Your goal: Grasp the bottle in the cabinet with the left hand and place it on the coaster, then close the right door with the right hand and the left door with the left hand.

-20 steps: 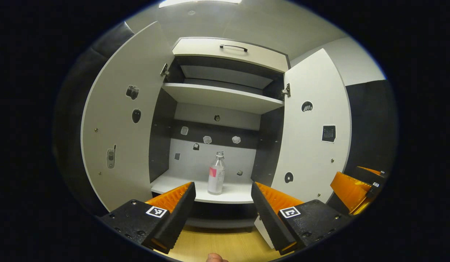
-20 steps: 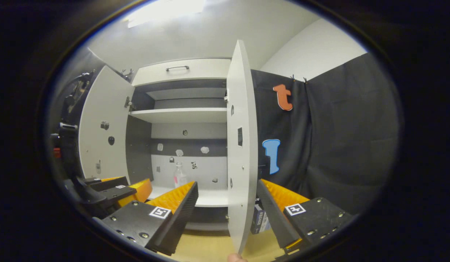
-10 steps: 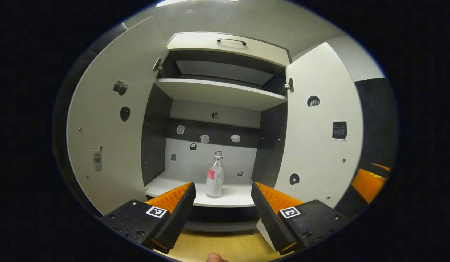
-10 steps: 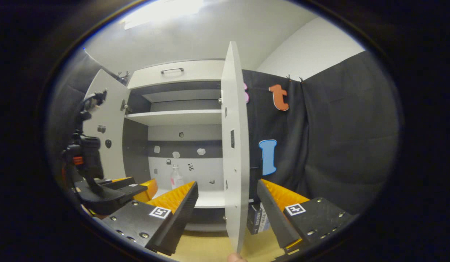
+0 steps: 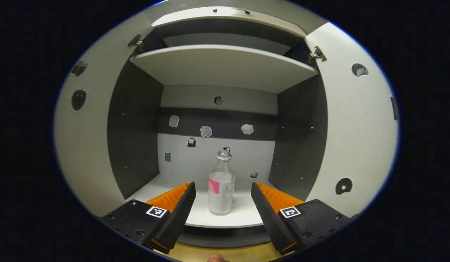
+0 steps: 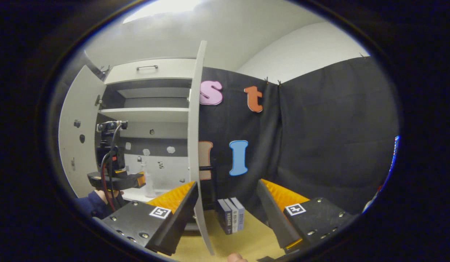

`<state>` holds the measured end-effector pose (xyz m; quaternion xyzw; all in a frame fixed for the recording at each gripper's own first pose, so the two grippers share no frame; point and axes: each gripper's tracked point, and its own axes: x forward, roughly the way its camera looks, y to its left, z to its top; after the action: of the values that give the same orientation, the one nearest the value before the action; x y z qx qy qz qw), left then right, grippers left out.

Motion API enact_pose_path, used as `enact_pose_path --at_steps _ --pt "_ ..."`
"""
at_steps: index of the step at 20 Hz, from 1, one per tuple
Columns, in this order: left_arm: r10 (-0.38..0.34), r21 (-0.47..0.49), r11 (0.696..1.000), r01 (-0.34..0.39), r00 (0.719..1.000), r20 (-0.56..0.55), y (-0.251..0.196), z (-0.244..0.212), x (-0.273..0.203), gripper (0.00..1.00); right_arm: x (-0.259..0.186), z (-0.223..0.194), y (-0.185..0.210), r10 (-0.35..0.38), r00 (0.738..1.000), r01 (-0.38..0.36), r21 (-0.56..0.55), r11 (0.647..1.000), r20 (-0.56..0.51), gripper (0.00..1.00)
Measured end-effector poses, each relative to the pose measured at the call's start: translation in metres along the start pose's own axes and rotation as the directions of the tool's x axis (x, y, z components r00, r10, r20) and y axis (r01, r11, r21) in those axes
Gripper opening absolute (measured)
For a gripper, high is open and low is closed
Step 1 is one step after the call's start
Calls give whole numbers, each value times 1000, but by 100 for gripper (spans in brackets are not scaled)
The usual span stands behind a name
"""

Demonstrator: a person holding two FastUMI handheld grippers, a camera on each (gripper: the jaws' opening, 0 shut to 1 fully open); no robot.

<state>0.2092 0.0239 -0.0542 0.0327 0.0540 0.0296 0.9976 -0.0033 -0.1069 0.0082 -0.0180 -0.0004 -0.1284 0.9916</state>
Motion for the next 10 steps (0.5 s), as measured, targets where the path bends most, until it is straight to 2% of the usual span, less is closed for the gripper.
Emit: enact_pose_path --at_steps 5,10 --pt "32 11 999 -31 999 -41 5 -17 63 96 19 -7 -23 -77 997 77 -28 997 -18 98" --pt "44 21 999 -42 995 -86 7 -30 90 94 33 -16 -26 -90 995 89 -31 996 -43 98"
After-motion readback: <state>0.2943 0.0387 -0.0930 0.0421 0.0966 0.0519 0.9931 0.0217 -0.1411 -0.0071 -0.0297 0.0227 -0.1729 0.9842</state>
